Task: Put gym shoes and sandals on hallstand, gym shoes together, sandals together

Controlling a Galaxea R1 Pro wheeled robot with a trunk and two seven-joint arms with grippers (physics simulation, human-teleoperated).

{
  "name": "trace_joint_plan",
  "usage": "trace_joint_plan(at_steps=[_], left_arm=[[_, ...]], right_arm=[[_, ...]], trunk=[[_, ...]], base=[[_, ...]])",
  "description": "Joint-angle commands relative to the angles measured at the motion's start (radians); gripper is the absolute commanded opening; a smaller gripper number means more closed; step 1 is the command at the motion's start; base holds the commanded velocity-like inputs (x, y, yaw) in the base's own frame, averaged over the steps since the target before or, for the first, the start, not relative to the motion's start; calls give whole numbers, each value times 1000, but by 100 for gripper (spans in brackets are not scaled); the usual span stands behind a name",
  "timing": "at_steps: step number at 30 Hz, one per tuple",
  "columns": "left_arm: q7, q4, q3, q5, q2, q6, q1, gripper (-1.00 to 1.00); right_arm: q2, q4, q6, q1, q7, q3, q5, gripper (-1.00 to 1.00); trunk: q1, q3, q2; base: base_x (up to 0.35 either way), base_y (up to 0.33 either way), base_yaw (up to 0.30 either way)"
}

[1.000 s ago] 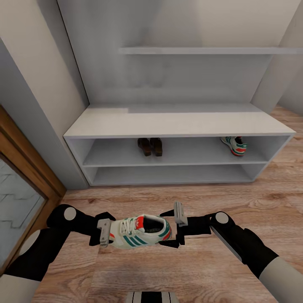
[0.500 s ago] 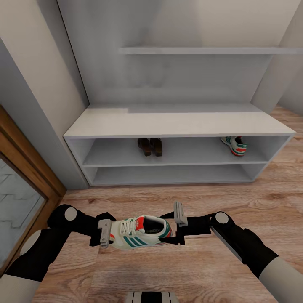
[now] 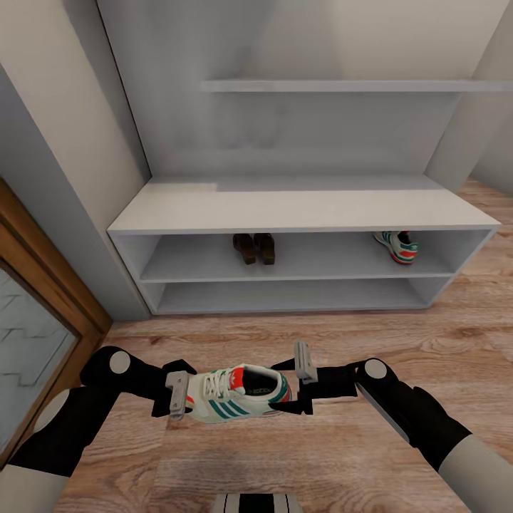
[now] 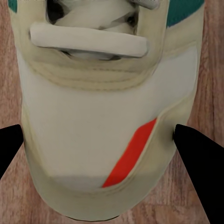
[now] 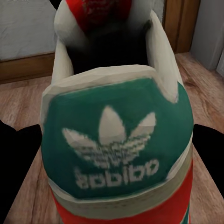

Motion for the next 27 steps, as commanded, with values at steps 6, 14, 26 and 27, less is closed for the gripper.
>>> trace_joint_plan(at_steps=[6, 14, 26, 27], left_arm=[[0, 0, 0, 0, 0, -1, 0, 100], [0, 1, 1, 1, -2, -1, 0, 100], [0, 2, 0, 1, -3, -1, 0, 100], [0, 2, 0, 1, -3, -1, 0, 100]], right_arm=[[0, -1, 1, 0, 1, -1, -3, -100], [0, -1, 1, 0, 1, -1, -3, -100], [-1, -2, 1, 0, 0, -1, -3, -100], [-1, -2, 1, 0, 0, -1, -3, -100]], trunk=[[0, 0, 0], [0, 0, 0], [0, 0, 0], [0, 0, 0]], base=[[0, 0, 0], [0, 0, 0], [0, 0, 0], [0, 0, 0]])
